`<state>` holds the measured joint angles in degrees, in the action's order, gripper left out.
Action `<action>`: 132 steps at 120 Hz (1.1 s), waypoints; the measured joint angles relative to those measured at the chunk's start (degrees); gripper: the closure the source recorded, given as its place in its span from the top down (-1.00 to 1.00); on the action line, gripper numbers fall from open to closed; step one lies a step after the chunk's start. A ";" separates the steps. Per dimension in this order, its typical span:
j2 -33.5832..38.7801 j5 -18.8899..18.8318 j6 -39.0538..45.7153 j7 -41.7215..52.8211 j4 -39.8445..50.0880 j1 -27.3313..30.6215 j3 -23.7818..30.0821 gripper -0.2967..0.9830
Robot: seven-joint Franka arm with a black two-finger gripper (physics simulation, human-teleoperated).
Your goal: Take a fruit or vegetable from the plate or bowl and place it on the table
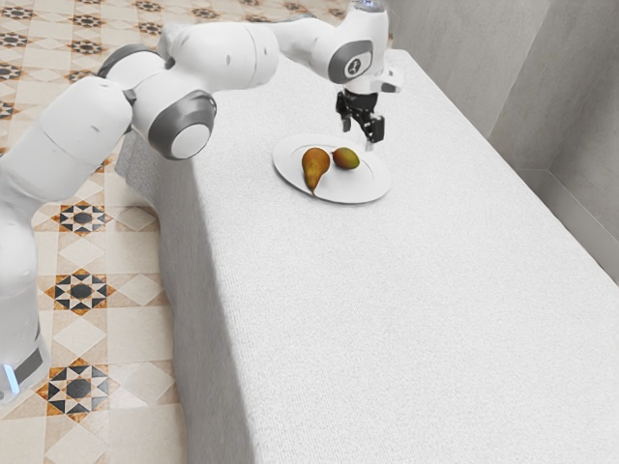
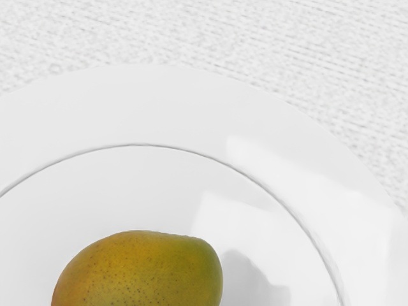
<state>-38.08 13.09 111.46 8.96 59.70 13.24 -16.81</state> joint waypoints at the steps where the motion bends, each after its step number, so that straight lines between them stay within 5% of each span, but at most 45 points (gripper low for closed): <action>1: -0.15 0.13 0.47 0.04 -0.01 0.08 0.01 0.53; 46: -5.17 3.36 12.35 4.85 -0.17 2.65 0.69 0.54; 132: -9.85 4.17 15.35 19.06 -3.51 5.72 5.05 0.54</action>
<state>-47.92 17.26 126.81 28.02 56.19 18.96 -11.76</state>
